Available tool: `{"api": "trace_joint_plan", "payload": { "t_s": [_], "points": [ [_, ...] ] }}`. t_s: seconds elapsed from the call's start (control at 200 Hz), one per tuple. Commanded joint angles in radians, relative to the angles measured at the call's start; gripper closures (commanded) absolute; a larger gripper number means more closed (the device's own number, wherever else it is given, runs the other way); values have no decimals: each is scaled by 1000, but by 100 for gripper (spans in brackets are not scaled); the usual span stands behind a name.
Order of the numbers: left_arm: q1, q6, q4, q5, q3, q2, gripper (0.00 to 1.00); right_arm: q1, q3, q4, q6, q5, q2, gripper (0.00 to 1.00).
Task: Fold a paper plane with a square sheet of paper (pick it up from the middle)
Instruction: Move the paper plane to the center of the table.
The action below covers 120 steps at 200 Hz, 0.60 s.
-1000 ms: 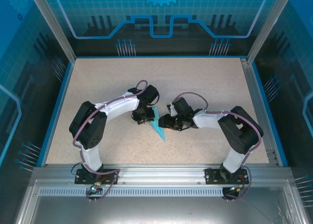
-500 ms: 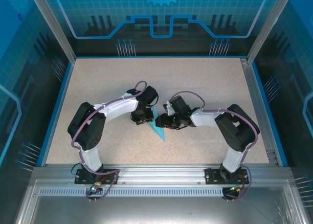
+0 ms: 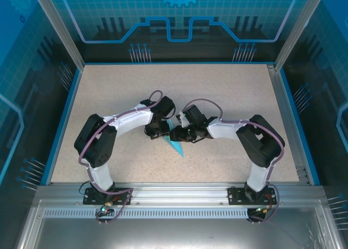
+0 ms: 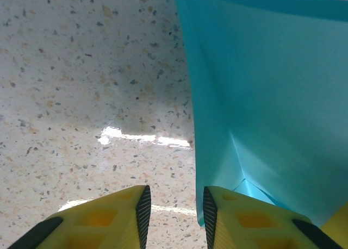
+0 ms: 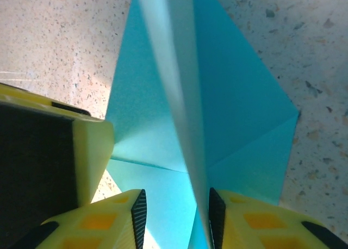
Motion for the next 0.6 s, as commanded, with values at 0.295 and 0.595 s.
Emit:
{"api": "trace_joint_plan", "payload": {
  "t_s": [0.295, 0.595],
  "points": [
    [2, -15, 25, -13, -39, -69, 66, 41, 45, -101, -47, 70, 34, 74],
    [2, -34, 99, -56, -112, -216, 65, 73, 78, -190, -35, 226, -22, 94]
  ]
}}
